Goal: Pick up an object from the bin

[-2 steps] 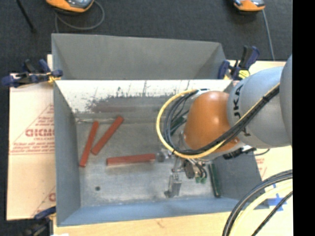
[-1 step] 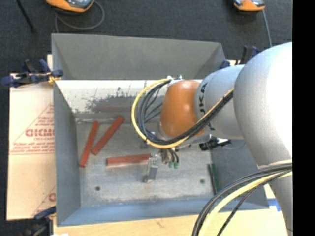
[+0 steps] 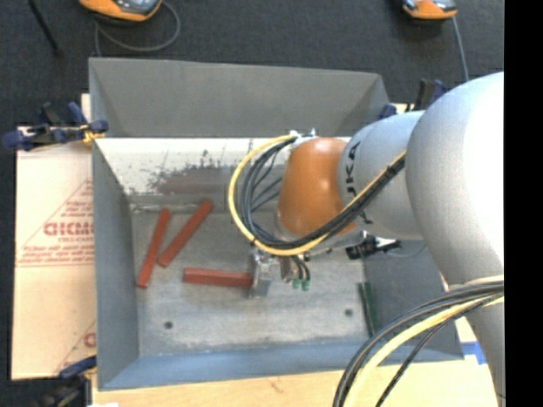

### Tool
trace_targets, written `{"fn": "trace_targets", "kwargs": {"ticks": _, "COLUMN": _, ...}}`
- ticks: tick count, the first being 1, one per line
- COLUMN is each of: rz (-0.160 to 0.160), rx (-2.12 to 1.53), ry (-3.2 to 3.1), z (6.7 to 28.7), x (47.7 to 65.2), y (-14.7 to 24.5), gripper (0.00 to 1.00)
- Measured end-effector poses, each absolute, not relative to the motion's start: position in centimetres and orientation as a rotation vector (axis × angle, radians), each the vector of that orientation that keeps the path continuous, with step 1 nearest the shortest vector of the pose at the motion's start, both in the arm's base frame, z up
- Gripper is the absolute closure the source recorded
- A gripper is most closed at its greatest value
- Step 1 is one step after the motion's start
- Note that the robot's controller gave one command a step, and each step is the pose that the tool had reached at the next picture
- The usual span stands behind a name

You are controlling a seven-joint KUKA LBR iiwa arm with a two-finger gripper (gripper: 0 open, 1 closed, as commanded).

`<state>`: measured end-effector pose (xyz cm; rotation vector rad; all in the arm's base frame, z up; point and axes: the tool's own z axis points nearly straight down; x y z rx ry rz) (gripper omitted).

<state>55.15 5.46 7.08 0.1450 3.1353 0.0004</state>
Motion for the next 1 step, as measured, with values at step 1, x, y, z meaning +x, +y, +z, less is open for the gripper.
{"fn": "trace_targets", "kwargs": {"ticks": 1, "rz": 0.004, "rx": 0.268, "ry": 3.118, "z": 24.61, "x": 54.92, "y": 6.69, "gripper": 1.00}}
